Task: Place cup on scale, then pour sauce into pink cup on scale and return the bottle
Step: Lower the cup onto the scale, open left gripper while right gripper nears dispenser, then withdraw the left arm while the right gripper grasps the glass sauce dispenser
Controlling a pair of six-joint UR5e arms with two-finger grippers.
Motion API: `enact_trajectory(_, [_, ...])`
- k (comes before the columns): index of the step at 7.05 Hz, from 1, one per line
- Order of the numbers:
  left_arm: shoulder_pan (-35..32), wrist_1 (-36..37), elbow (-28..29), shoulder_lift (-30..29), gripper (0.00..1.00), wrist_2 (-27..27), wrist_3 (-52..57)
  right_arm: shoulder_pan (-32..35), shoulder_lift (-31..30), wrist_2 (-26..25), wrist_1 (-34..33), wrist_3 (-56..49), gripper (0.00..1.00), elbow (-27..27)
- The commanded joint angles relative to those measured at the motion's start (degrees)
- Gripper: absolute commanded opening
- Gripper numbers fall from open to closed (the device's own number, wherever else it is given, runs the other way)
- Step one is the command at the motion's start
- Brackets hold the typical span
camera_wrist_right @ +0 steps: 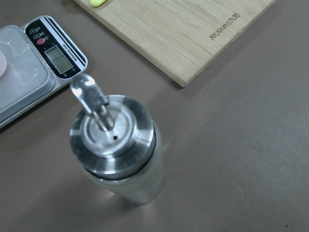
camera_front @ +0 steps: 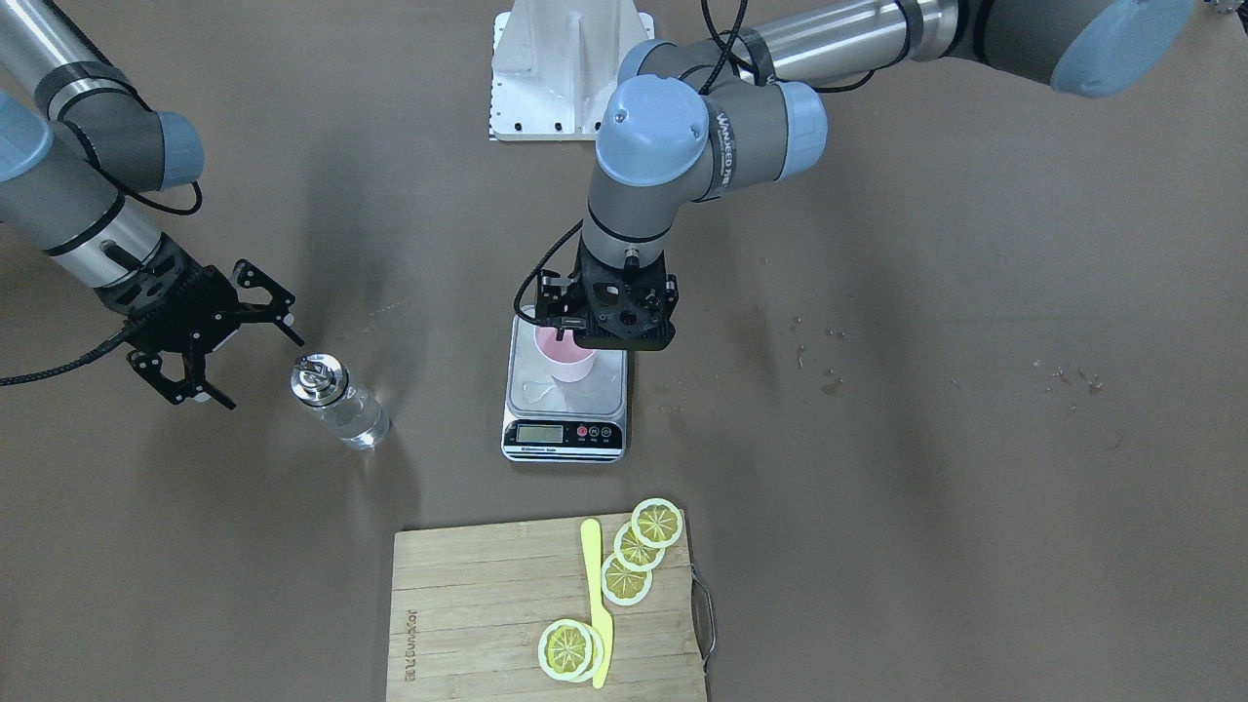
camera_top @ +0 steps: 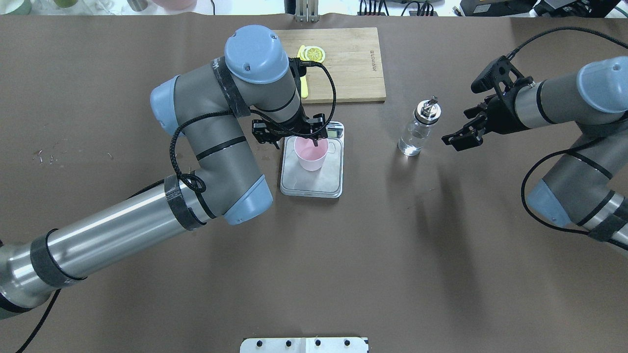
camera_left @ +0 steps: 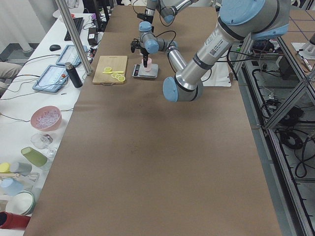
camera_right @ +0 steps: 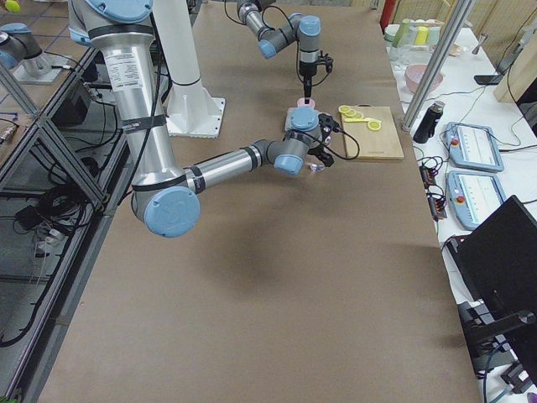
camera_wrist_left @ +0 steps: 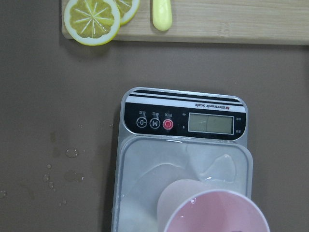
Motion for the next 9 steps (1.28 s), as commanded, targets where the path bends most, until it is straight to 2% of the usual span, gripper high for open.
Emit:
enact_trajectory(1, [-0.85, 0.25, -2.08, 0.35, 0.94, -0.09, 0.06, -1.47, -1.44, -2.06, 3.68, 0.24, 1.00, -0.86])
enact_trajectory(3, [-3.91, 0.43, -7.87, 4.98, 0.97, -0.79, 1.63, -2.70, -1.44, -3.64, 3.69, 0.32, 1.00, -0.95])
enact_trajectory(4, [-6.28, 0.77, -10.07, 7.71, 0.97, -2.62, 6.34, -3.58, -1.44, -5.39, 4.30, 0.85, 1.00, -0.95])
enact_trajectory(5, [-9.61, 0.69, -11.66, 10.52, 0.97, -4.90, 9.69, -5.50, -1.18, -6.97, 8.31, 2.94, 1.00, -2.34])
enact_trajectory(6, [-12.08, 0.69, -12.72, 12.90, 0.97, -6.31, 13.21, -6.30, -0.74, -7.42, 10.52, 3.48, 1.00, -4.36])
enact_trajectory(9, [-17.01, 0.78, -14.04, 17.30, 0.97, -6.68, 20.51, -6.92, -0.30, -7.78, 10.81, 3.84, 1.00, -4.38])
